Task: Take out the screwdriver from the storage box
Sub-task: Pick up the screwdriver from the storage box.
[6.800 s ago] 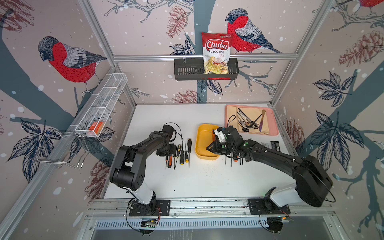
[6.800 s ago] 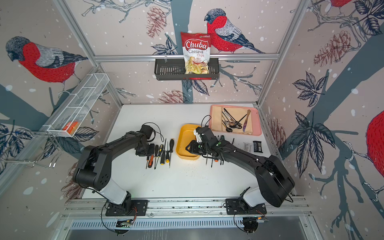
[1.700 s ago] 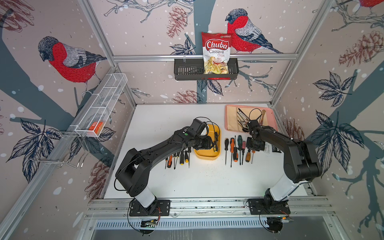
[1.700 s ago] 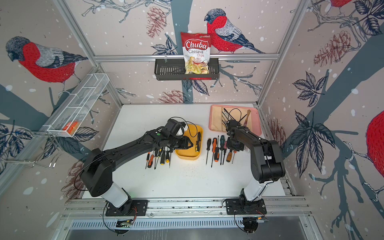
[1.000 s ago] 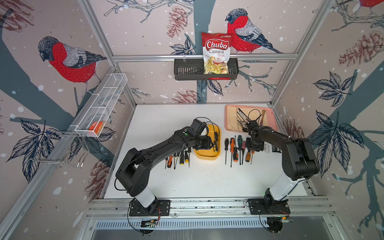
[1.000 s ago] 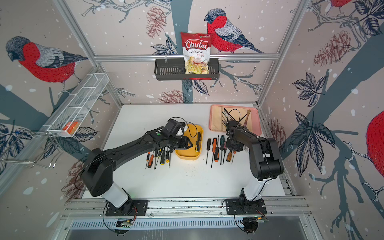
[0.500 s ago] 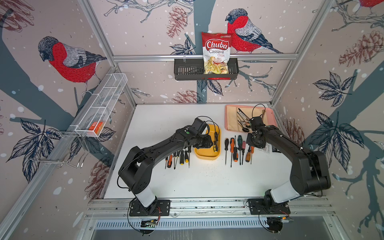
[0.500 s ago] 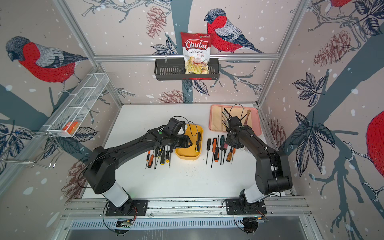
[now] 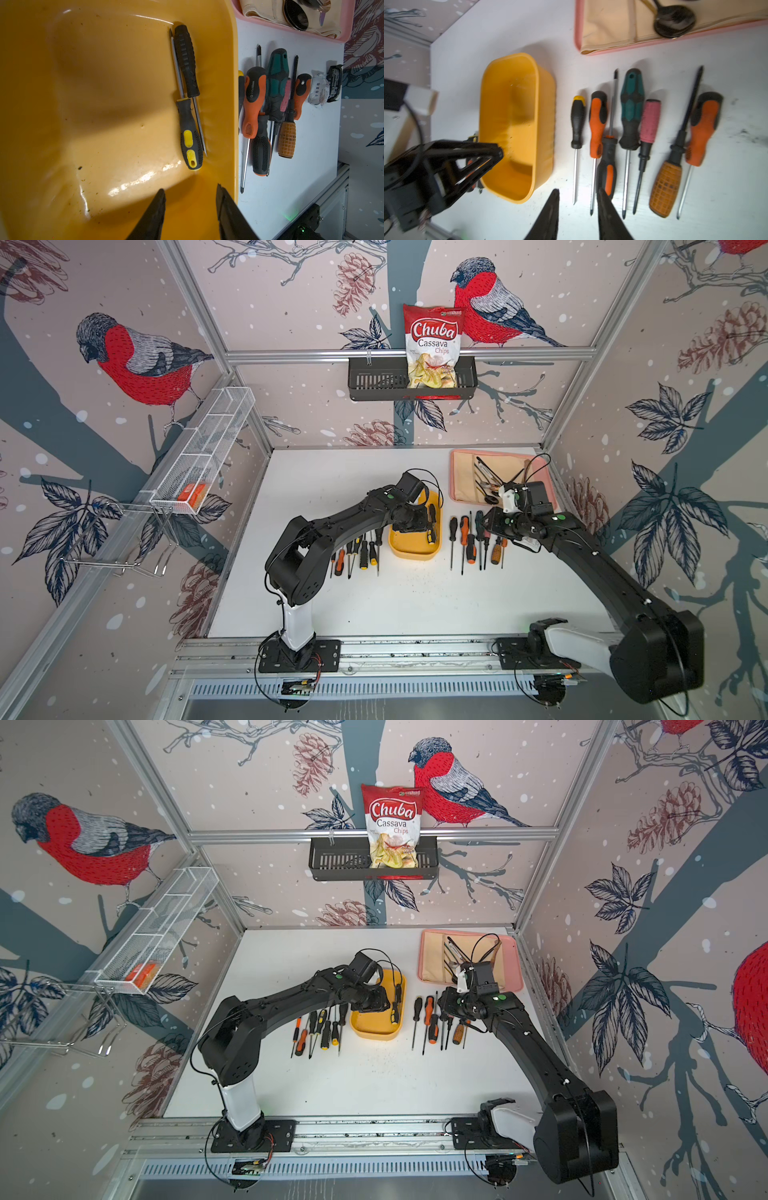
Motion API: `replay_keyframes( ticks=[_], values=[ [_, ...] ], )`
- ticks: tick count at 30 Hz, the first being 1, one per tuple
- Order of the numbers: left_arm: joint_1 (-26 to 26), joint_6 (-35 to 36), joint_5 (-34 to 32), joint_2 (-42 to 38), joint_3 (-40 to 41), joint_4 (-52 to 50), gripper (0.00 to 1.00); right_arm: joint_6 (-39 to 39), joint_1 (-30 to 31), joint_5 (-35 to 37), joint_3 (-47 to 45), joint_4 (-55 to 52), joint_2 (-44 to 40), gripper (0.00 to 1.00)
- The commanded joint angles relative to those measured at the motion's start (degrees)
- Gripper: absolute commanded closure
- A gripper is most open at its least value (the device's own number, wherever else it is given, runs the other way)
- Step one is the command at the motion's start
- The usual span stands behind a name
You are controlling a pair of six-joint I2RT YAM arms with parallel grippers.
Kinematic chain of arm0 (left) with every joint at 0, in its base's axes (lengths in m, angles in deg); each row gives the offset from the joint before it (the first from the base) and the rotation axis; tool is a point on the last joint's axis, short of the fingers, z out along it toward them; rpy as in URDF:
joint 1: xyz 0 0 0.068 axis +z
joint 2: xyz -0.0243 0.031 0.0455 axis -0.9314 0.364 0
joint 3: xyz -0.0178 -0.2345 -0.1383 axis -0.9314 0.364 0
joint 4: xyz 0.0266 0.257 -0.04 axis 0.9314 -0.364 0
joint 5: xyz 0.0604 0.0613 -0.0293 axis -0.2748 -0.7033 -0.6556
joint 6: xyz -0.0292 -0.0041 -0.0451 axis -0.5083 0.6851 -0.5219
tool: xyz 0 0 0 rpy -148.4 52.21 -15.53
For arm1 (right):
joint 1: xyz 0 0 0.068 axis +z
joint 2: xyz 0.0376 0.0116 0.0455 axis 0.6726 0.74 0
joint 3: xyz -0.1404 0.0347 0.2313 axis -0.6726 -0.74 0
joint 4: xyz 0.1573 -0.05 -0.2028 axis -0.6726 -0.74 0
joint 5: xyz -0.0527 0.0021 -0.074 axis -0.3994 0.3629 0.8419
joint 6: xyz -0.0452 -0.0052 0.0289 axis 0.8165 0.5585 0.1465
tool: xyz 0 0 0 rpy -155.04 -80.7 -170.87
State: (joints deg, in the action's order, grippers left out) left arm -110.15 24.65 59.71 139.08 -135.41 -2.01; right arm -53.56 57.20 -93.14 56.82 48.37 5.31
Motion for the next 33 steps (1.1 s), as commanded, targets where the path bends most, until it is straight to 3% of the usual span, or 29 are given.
replay_keyframes(
  ticks=[1,5,25,33],
  values=[
    [-0.53,-0.99,-0.69,1.58,-1.48,-1.40,0.57,-0.56,0.17,-10.13,-2.30,3.75,-2.75,0.67],
    [-1.34,-1.87,-0.99,4.38,-3.36,-1.71,0.57,-1.43,1.00,-15.25,-5.85,6.13,-5.91,0.65],
    [-4.11,-4.32,-5.31,13.43,-7.30,-4.56,0.56,0.98,1.23,-14.68,-7.74,4.48,-7.43,0.65],
    [-4.64,-4.01,-6.22,14.27,-7.32,-5.15,0.68,0.53,1.25,-14.64,-8.55,4.59,-8.22,0.65]
  ],
)
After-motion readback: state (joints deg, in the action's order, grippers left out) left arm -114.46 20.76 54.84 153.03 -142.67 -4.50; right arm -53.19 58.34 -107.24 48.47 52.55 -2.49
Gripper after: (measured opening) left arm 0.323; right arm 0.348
